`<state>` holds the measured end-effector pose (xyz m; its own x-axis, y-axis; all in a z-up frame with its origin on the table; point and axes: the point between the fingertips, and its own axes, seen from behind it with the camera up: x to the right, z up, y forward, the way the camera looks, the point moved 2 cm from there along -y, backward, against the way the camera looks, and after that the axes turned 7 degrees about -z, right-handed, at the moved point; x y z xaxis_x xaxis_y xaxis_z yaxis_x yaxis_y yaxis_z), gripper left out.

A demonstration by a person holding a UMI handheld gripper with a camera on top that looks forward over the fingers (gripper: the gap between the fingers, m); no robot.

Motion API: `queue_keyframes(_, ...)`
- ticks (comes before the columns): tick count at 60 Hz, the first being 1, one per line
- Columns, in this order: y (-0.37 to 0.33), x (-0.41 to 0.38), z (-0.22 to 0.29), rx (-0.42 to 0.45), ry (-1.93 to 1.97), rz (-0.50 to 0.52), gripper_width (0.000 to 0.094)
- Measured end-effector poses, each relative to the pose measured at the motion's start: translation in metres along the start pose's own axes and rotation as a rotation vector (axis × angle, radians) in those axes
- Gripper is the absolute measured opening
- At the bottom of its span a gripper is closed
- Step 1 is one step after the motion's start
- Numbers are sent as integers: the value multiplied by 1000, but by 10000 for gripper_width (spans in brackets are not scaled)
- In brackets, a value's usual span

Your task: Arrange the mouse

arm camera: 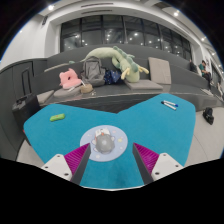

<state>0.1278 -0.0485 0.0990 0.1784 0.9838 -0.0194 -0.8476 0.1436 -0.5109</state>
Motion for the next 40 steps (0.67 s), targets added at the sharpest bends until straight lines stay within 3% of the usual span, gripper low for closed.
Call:
queue_keyframes(5, -39, 11, -24, 9, -6, 9, 861)
queue_keyframes(21, -103, 46, -99, -77, -45, -7, 859)
queue_keyframes(40, -110, 44, -88, -3, -87, -37, 863)
